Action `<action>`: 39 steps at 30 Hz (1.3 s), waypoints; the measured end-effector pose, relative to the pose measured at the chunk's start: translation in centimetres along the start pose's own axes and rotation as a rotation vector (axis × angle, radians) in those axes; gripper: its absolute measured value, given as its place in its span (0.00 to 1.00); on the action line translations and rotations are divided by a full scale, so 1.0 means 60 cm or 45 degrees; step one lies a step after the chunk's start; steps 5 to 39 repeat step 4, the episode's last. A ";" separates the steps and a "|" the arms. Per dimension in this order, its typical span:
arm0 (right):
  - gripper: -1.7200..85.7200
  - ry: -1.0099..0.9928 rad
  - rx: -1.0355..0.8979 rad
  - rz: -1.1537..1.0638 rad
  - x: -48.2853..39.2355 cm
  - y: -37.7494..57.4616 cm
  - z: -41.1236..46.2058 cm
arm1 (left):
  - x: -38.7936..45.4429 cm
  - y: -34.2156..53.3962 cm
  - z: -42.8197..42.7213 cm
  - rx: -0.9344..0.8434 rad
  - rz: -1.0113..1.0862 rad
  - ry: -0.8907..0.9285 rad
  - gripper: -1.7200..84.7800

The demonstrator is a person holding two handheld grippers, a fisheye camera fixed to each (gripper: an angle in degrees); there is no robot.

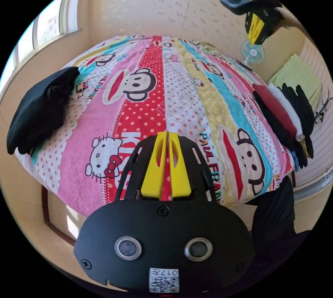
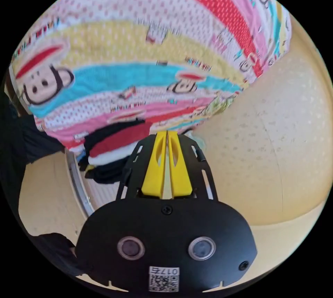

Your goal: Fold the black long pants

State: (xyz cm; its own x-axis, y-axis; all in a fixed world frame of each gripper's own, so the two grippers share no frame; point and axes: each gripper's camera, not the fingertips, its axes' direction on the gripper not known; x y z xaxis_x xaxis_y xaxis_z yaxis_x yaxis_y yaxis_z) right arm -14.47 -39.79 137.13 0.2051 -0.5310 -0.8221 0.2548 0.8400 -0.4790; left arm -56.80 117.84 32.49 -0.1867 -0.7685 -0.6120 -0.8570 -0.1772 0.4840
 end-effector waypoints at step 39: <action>0.13 -0.005 0.704 -0.036 0.019 -0.188 -0.317 | -0.045 -0.019 -0.044 0.022 -0.086 -0.036 0.01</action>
